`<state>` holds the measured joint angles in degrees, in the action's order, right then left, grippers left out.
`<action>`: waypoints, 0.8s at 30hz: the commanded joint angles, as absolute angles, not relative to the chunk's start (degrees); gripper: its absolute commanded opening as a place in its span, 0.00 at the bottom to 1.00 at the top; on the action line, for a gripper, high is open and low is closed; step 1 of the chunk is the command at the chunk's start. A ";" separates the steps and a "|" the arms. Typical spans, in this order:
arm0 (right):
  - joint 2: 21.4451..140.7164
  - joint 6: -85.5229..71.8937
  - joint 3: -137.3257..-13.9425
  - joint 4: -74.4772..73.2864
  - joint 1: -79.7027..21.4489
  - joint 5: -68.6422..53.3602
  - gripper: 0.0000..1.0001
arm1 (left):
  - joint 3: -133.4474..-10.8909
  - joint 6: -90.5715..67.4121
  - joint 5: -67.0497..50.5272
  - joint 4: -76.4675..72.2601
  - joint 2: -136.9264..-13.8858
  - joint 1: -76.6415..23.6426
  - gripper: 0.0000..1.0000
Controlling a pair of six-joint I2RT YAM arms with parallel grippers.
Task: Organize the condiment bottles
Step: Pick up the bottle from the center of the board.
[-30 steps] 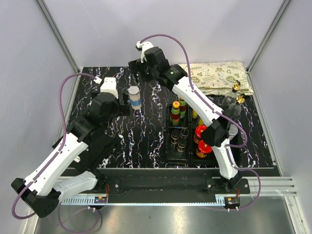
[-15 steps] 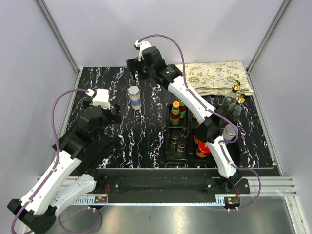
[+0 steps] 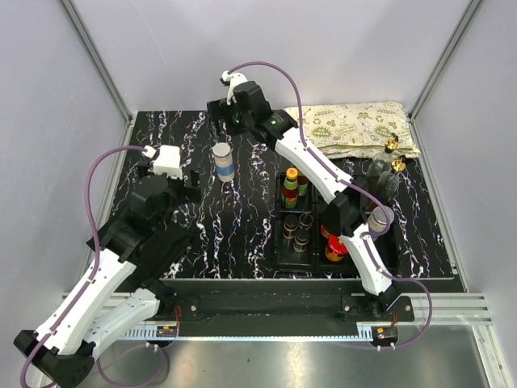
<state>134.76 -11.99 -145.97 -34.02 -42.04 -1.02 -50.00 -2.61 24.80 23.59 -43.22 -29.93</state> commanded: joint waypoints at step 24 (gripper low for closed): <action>138.51 -11.25 -141.07 -29.00 -42.98 -1.05 1.00 | -50.45 -3.34 25.84 21.18 -42.28 -29.62 0.99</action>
<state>137.73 -13.30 -141.88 -30.68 -42.44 -1.98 -50.00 -2.70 24.49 23.07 -42.85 -29.93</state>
